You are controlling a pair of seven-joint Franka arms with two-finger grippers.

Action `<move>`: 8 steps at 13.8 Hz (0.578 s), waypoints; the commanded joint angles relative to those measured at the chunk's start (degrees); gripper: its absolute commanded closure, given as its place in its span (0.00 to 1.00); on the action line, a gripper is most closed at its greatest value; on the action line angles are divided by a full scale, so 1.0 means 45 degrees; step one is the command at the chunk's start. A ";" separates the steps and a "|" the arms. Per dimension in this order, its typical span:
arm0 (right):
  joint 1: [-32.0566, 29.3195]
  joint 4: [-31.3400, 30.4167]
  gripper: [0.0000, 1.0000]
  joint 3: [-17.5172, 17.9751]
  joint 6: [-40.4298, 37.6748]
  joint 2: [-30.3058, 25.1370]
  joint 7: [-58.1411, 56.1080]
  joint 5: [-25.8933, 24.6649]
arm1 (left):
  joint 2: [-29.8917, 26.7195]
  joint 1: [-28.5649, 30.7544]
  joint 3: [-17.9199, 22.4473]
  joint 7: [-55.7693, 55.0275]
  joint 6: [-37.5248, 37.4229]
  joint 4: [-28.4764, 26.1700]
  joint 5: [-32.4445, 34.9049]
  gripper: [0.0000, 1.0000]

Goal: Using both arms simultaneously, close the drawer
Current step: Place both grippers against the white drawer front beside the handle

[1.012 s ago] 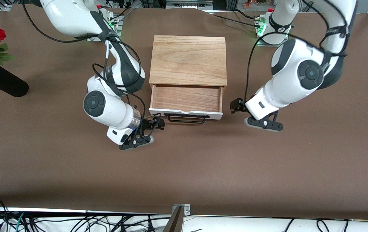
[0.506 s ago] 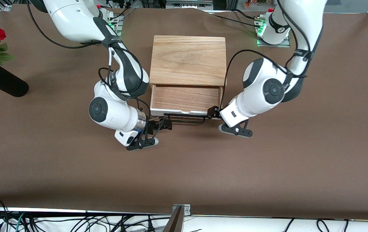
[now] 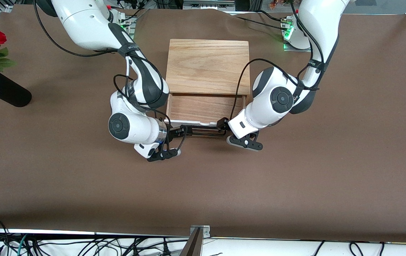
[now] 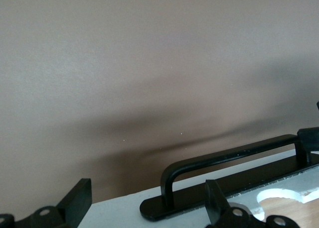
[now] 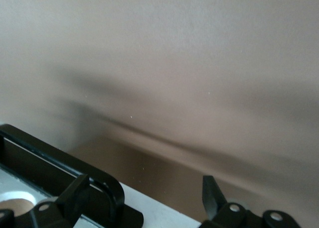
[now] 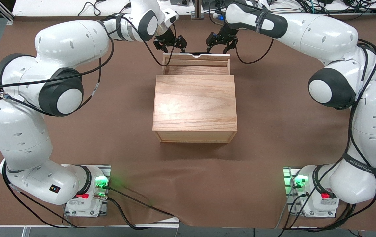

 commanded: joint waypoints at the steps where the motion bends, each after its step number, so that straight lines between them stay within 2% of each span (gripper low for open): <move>1: -0.0022 -0.0047 0.00 0.0065 -0.0474 -0.0041 0.0100 0.0249 | 0.0129 -0.0165 0.0132 0.0010 0.0051 0.0218 -0.0297 0.00; 8: 0.0426 -0.0066 0.00 0.0065 -0.1431 -0.0041 0.0119 0.0346 | 0.0246 -0.0341 0.0132 0.0010 -0.0086 0.0042 -0.0317 0.00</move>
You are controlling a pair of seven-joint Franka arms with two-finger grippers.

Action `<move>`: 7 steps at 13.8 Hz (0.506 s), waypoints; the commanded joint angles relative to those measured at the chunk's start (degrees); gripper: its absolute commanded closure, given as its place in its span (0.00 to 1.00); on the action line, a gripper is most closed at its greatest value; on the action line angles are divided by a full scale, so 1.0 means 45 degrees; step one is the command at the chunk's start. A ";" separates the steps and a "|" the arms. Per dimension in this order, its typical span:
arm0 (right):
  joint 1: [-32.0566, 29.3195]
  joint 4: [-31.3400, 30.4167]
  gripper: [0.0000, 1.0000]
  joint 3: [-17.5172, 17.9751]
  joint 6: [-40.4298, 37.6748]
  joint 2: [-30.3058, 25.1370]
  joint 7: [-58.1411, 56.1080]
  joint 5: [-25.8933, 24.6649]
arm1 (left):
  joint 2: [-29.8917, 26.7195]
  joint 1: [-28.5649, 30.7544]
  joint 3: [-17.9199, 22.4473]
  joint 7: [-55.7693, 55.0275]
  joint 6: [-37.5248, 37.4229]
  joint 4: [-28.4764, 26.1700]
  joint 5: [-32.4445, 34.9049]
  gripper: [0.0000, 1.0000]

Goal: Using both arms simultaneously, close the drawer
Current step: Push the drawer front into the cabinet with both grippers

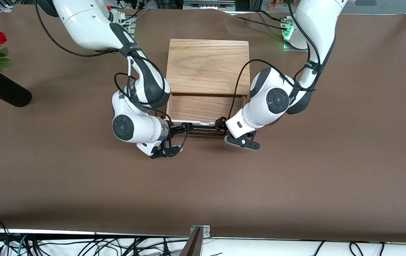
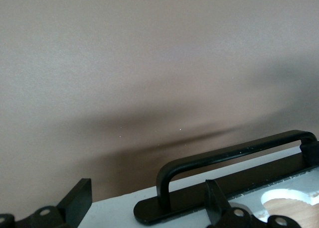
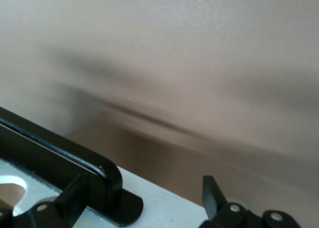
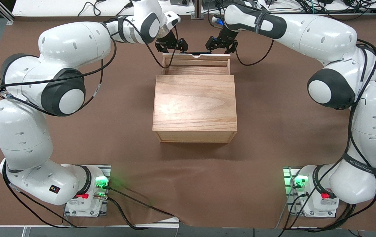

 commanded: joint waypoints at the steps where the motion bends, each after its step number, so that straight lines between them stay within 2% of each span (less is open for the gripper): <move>1: 0.0418 -0.0051 0.00 0.0072 -0.0887 -0.0046 0.0061 0.0322 | 0.0044 -0.0188 0.0131 0.0012 -0.0124 0.0025 -0.0317 0.00; 7: 0.0809 -0.0090 0.00 0.0072 -0.1374 -0.0026 0.0080 0.0322 | -0.0015 -0.0169 0.0111 -0.0008 -0.1116 -0.0034 -0.0317 0.00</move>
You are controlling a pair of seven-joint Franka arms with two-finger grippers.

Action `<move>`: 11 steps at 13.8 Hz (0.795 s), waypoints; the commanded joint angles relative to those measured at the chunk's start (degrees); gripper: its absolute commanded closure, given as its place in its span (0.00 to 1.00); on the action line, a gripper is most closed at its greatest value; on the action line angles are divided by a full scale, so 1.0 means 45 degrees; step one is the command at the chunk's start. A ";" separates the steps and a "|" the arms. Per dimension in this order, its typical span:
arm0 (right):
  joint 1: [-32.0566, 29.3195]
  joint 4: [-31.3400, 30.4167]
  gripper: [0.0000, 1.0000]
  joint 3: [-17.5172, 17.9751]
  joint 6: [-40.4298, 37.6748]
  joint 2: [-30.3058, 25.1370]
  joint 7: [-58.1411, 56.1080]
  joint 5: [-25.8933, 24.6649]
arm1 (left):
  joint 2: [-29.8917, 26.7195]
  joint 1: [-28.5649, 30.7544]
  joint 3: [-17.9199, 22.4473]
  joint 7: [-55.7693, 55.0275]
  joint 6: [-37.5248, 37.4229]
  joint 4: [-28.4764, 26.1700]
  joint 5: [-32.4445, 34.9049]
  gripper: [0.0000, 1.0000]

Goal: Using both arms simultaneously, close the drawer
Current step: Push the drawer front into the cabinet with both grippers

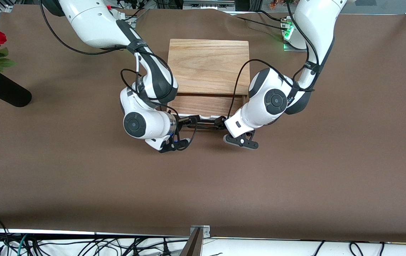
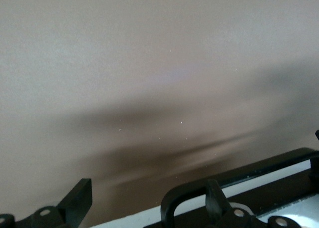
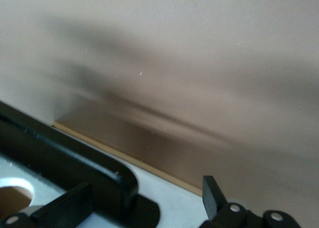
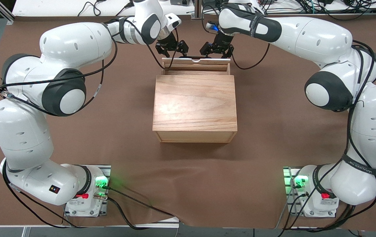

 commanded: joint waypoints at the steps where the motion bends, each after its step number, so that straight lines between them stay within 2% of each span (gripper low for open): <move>1: 0.0296 -0.0101 0.00 0.0085 -0.0899 -0.0064 0.0012 0.0302 | -0.0112 -0.0137 0.0103 0.0006 -0.1218 0.0019 -0.0306 0.00; 4: 0.0296 -0.0082 0.00 0.0085 -0.1739 -0.0064 -0.0007 0.0283 | -0.0171 -0.0079 -0.0151 0.0006 -0.2568 0.0097 -0.0326 0.00; 11: 0.0472 -0.0101 0.00 0.0085 -0.2716 -0.0064 -0.0007 0.0283 | -0.0365 -0.0020 -0.0151 0.0006 -0.3779 0.0175 -0.0326 0.00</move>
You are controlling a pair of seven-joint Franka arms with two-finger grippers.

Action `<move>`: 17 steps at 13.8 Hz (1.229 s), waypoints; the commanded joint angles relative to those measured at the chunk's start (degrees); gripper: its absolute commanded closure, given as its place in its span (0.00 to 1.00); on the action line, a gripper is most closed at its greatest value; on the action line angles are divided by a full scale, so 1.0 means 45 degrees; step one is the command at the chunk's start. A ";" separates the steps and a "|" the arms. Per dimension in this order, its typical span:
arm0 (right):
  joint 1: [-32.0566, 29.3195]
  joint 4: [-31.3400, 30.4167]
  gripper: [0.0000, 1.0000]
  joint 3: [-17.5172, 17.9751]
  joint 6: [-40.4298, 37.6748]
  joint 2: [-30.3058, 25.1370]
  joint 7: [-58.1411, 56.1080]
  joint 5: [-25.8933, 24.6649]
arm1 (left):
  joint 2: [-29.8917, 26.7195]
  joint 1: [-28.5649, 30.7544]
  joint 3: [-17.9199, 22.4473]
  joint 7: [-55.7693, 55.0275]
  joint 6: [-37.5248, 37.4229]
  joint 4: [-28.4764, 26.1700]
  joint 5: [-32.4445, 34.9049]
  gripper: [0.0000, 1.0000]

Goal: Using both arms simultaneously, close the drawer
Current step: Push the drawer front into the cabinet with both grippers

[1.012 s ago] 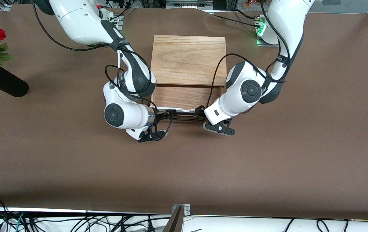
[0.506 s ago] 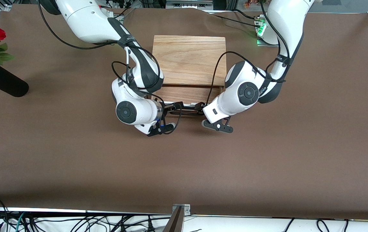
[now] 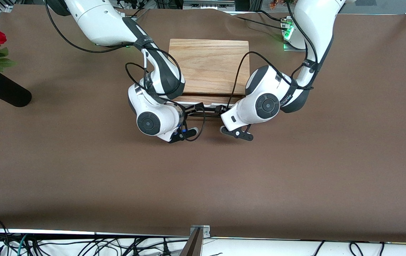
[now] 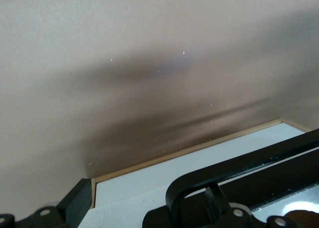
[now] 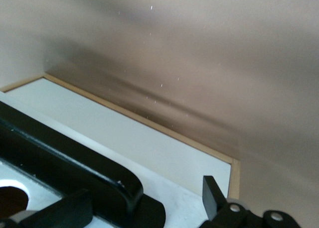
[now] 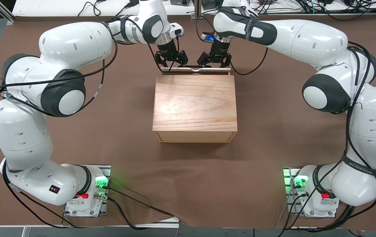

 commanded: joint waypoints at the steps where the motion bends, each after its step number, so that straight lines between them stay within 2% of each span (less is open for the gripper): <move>1: 0.0072 -0.0092 0.00 0.0051 -0.0897 -0.0101 -0.0008 0.0189 | -0.0258 0.0008 0.0082 0.0071 -0.0872 0.0034 -0.0322 0.00; 12: 0.0170 -0.0209 0.00 0.0051 -0.2030 -0.0081 -0.0028 0.0208 | -0.0238 0.0066 0.0082 0.0090 -0.2943 0.0034 -0.0713 0.00; 17: 0.0014 -0.0073 0.00 0.0032 -0.1994 -0.0101 -0.0106 0.0461 | -0.0569 0.0202 0.0180 0.0052 -0.3023 0.0307 -0.0655 0.00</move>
